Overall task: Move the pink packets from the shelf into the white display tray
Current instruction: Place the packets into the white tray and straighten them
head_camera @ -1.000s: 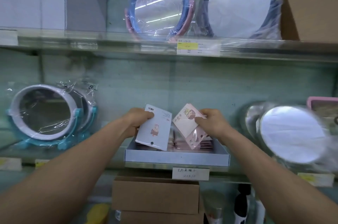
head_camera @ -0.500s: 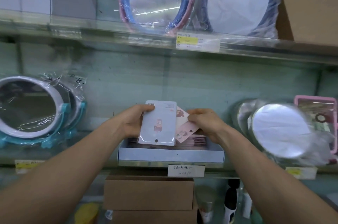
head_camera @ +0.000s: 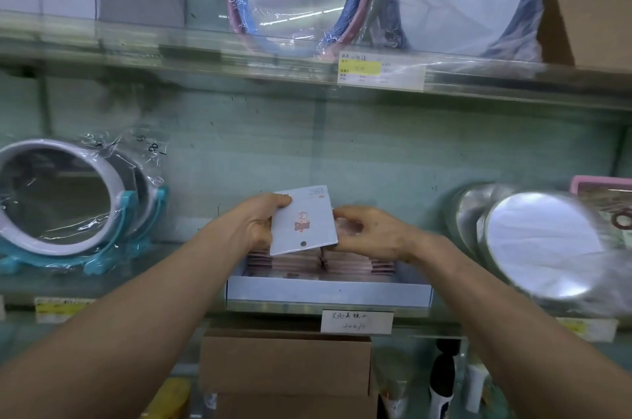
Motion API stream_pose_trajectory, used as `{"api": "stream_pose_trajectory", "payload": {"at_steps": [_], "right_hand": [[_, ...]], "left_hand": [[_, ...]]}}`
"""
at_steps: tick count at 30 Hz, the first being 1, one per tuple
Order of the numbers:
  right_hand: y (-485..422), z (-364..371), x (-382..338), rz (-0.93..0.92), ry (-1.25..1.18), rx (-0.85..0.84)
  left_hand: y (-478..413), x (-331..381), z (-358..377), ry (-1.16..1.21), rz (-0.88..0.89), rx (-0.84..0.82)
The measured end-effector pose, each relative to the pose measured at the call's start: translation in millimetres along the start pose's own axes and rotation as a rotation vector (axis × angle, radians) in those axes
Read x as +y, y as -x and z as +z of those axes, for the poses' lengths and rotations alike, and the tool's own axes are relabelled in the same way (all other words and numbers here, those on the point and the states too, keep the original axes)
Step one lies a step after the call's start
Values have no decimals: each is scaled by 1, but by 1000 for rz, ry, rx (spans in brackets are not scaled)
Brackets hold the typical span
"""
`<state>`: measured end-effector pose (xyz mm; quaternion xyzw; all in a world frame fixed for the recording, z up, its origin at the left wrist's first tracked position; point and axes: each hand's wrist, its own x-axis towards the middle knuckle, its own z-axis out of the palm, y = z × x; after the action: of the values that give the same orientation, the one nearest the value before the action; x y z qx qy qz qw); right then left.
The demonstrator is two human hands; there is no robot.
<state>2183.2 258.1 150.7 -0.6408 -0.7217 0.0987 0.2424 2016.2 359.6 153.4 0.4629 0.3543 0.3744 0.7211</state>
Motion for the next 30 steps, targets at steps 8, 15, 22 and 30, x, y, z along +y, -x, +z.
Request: {"api": "stream_pose_trajectory", "payload": {"at_steps": [8,15,22,30], "right_hand": [[-16,-2,24,7,476,364],[-13,10,50,141,514,135],[-28,11,49,273,518,1],[-19,15,6,231,-312,192]], "left_hand": [[-5,-1,3,72,19,35],[-2,3,-16,134,47,117],[0,6,-20,97,44,122],[6,3,-11,27,25,-4]]}}
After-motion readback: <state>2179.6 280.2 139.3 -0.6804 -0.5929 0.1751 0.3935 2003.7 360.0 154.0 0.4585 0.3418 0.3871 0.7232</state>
